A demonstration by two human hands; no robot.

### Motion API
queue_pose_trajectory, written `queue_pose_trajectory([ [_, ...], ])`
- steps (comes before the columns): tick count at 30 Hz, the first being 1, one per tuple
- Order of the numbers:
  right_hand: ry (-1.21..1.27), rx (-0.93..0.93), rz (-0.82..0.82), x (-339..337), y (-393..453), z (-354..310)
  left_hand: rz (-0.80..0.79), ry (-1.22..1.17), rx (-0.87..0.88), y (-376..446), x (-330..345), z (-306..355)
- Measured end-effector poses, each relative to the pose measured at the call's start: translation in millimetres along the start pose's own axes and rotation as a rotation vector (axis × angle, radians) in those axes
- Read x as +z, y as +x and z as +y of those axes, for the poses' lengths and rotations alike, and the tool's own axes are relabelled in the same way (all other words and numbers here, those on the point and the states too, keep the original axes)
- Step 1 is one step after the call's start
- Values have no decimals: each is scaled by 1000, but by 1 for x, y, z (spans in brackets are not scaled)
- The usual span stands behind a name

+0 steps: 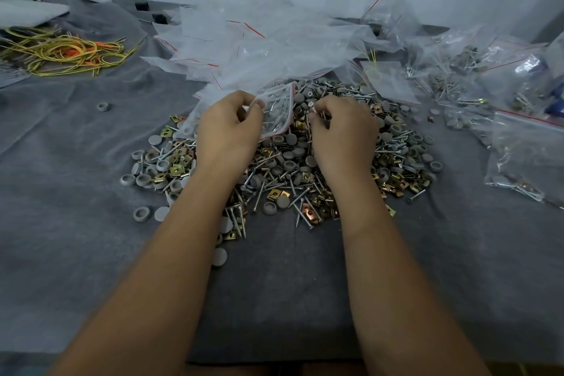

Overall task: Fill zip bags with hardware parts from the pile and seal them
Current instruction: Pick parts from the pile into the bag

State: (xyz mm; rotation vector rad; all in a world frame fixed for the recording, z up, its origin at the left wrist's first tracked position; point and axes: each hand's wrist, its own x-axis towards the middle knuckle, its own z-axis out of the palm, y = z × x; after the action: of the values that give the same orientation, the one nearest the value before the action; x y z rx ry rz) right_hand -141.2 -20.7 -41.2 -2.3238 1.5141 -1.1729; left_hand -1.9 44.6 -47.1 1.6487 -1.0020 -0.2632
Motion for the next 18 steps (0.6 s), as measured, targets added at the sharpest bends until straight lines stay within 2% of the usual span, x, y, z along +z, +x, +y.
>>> queue_pose_trajectory([
  [5, 203, -48, 102, -2, -2, -7, -1, 12, 6, 1, 0, -1],
  [10, 359, -106, 10, 0, -4, -11, 11, 33, 12, 2, 2, -2],
  [14, 371, -127, -45, 5, -5, -13, 5, 34, 19, 2, 2, -3],
  [18, 283, -156, -78, 6, -4, -11, 4, 45, 34, 2, 2, -3],
])
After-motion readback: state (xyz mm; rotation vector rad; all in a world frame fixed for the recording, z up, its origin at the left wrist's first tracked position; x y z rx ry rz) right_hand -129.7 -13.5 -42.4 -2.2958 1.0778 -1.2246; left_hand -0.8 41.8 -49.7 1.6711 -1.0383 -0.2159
